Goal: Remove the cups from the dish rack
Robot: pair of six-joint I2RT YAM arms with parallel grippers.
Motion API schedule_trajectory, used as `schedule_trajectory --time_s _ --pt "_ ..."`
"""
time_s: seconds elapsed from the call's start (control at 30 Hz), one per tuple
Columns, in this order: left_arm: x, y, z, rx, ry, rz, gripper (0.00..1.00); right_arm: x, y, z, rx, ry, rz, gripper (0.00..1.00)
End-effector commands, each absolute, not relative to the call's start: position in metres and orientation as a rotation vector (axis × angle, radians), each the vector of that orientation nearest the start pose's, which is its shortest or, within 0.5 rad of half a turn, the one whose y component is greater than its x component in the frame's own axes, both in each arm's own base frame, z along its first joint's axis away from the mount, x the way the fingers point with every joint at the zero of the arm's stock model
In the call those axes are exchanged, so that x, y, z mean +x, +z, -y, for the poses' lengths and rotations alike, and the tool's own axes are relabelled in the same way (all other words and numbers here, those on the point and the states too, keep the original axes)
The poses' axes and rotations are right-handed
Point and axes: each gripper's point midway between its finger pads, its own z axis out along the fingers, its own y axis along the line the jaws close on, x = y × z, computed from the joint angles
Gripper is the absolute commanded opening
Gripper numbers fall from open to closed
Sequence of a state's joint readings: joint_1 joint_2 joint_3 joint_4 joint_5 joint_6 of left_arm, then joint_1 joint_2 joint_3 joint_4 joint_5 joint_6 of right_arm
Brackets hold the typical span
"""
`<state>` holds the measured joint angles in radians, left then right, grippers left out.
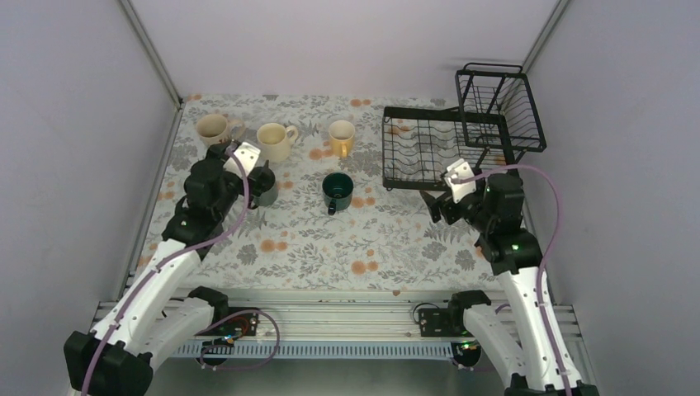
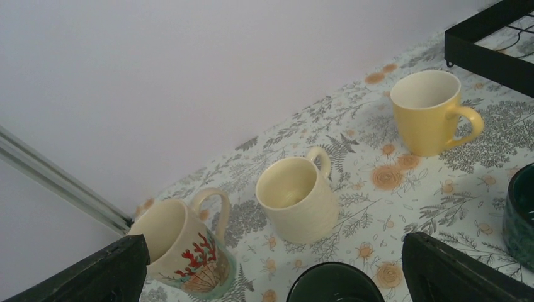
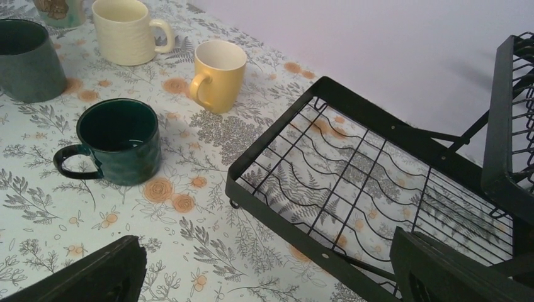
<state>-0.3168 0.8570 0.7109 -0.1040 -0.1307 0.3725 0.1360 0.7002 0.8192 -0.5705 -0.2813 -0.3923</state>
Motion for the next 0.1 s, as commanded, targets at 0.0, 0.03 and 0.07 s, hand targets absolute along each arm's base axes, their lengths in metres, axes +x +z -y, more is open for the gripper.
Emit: schedule_trajectory --time_s 0.0,0.03,0.07 --pt "0.3264 0.3008 0.0838 0.483 0.127 -1.709 1.00 0.2601 0.2821 -0.0856 -0.696 0.125 -1.822 1.00" --pt "0.3260 0.3035 0.0836 0.479 0.126 -1.701 1.00 0.2601 0.2835 -0.0855 -0.695 0.124 -1.820 1.00" --pt "0.3239 0.3075 0.0847 0.486 0.121 -1.680 1.00 0.2604 0.2842 -0.0851 -0.692 0.123 -1.820 1.00"
